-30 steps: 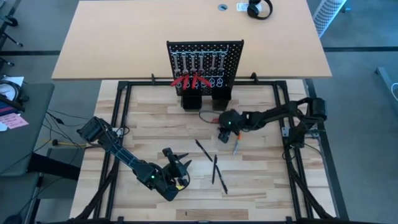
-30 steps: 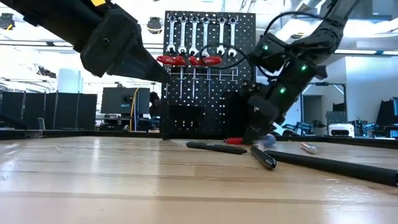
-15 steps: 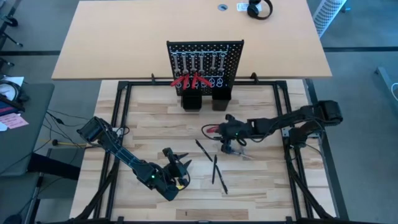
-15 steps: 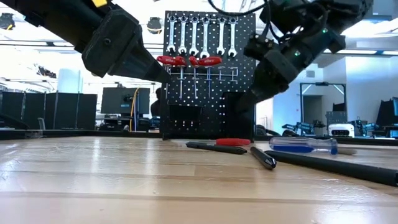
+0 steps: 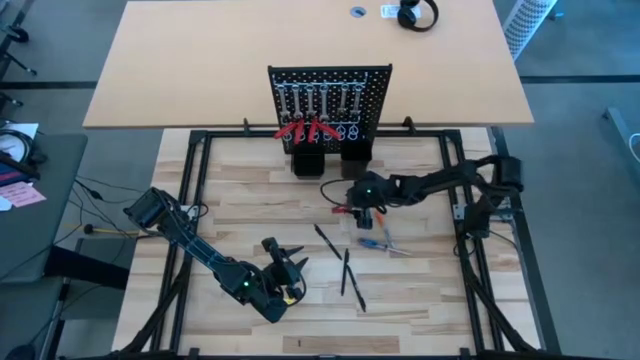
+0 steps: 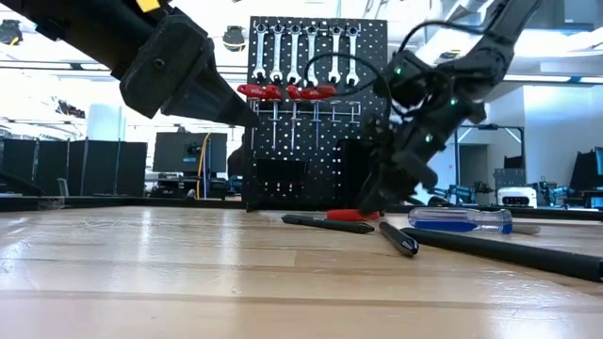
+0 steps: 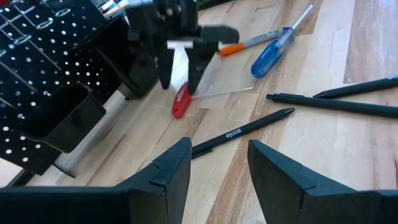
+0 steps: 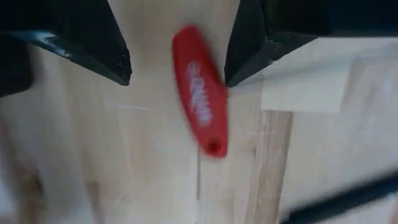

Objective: Hang tools onto peg board
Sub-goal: Hang the allen wrench on the peg board

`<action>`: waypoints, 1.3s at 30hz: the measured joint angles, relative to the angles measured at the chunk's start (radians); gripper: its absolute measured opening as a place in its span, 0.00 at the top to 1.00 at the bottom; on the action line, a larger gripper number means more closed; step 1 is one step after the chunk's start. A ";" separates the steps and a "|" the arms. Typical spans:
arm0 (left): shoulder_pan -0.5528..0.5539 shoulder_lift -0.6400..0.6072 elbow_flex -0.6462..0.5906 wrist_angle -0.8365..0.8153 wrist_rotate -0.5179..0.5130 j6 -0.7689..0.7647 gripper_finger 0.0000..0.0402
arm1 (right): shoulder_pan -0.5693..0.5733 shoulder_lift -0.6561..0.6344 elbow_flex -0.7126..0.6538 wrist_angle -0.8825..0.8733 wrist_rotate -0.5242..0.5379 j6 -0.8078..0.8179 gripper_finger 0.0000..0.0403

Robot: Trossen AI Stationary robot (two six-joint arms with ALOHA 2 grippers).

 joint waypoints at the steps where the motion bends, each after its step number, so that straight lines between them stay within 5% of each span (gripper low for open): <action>1: 0.000 0.000 0.000 0.000 0.000 0.002 0.63 | 0.000 0.019 0.000 0.012 -0.002 -0.013 0.33; 6: 0.000 0.000 0.000 0.000 0.001 0.002 0.63 | -0.001 0.081 0.003 0.023 -0.017 -0.023 0.42; 14: 0.000 0.000 0.000 0.001 0.002 -0.002 0.63 | 0.005 0.097 0.002 0.034 -0.019 0.024 0.80; 19: 0.000 0.000 -0.002 0.001 0.002 -0.010 0.63 | 0.052 0.041 -0.001 0.023 0.054 0.081 0.80; 25: -0.005 -0.001 -0.145 0.223 0.017 0.097 0.63 | 0.245 -0.086 -0.002 0.020 0.429 0.078 0.80; 31: 0.046 0.000 -0.322 0.787 0.337 0.267 0.63 | 0.485 -0.189 0.000 0.047 1.000 -0.104 0.80; 34: 0.077 0.000 -0.348 0.929 0.420 0.320 0.63 | 0.530 -0.233 0.027 0.083 1.249 -0.305 0.80; 39: 0.106 0.000 -0.343 0.933 0.433 0.328 0.63 | 0.459 -0.286 0.100 0.242 1.318 -0.692 0.80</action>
